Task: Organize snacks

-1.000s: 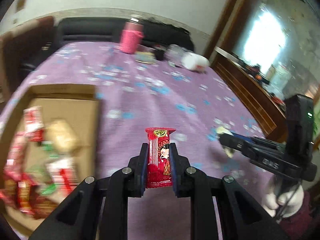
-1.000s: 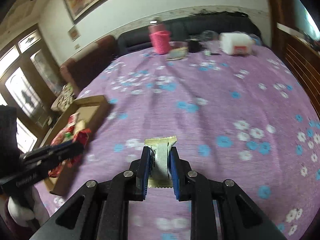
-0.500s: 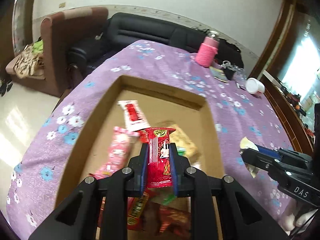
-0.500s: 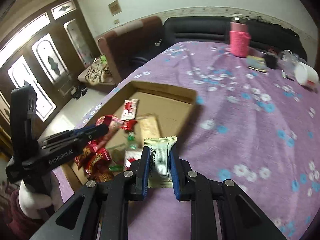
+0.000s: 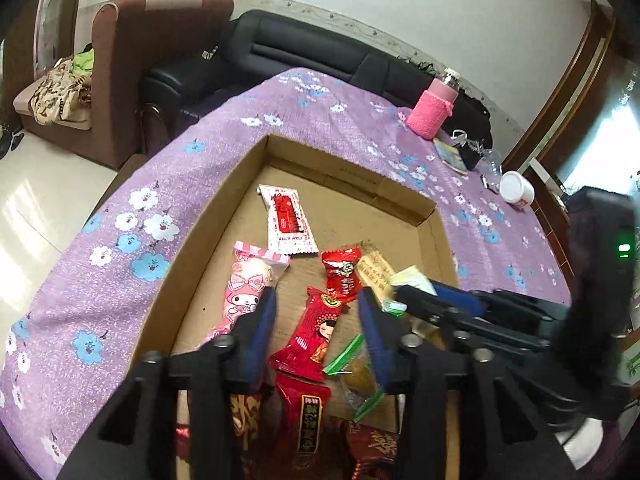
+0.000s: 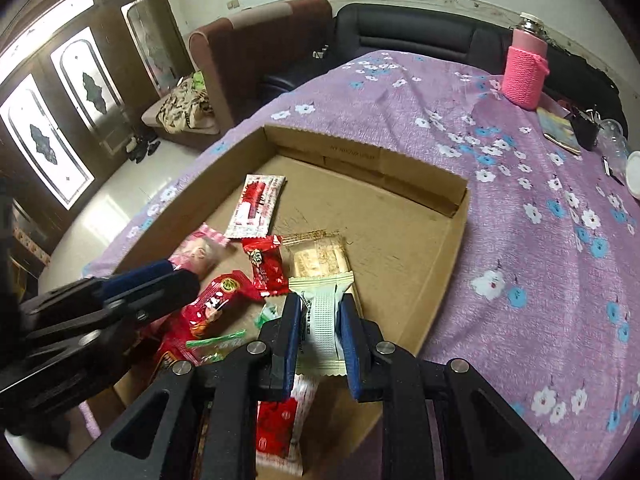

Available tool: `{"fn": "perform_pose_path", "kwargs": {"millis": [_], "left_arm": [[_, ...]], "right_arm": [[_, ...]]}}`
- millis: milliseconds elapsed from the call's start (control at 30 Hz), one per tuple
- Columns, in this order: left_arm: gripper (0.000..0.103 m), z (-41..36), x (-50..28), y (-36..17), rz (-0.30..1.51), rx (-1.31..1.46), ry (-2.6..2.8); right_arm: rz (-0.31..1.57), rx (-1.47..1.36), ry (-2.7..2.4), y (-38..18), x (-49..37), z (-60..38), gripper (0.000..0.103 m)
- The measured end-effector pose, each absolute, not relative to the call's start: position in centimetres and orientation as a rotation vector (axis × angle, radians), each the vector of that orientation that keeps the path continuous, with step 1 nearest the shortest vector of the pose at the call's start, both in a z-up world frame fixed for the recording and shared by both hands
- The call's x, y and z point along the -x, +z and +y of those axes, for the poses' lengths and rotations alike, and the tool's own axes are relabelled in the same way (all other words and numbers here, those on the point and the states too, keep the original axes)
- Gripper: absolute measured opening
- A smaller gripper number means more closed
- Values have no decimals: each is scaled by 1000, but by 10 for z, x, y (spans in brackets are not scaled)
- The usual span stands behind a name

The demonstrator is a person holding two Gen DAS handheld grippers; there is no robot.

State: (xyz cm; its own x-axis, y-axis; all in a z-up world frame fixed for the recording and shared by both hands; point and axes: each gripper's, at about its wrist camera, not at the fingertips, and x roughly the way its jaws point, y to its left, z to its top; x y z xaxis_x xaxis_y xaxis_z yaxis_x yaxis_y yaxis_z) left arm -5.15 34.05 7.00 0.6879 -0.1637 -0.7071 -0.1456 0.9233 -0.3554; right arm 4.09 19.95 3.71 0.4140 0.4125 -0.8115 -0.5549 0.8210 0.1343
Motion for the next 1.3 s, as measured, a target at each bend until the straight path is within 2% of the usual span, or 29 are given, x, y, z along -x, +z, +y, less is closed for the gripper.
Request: {"fn": "perform_pose_path", "kwargs": {"millis": [133, 233, 333, 467, 533, 600, 800, 1300], "left_arm": [[60, 335, 63, 84, 772, 398, -12], [62, 329, 74, 97, 731, 386, -8], [68, 319, 84, 108, 702, 352, 22], [84, 300, 101, 127, 649, 257, 140], [90, 293, 109, 134, 628, 228, 177], [95, 283, 116, 142, 606, 195, 213], [99, 259, 127, 147, 612, 146, 242], [99, 216, 140, 142, 685, 105, 184]], "right_arm": [[943, 168, 603, 42, -36, 196, 23], [918, 147, 601, 51, -31, 188, 32], [887, 130, 584, 61, -23, 176, 32], [852, 73, 564, 72, -7, 153, 34], [837, 39, 551, 77, 3, 139, 43], [819, 12, 534, 81, 15, 124, 46], [798, -74, 470, 82, 43, 85, 59], [756, -71, 388, 80, 81, 47, 64]]}}
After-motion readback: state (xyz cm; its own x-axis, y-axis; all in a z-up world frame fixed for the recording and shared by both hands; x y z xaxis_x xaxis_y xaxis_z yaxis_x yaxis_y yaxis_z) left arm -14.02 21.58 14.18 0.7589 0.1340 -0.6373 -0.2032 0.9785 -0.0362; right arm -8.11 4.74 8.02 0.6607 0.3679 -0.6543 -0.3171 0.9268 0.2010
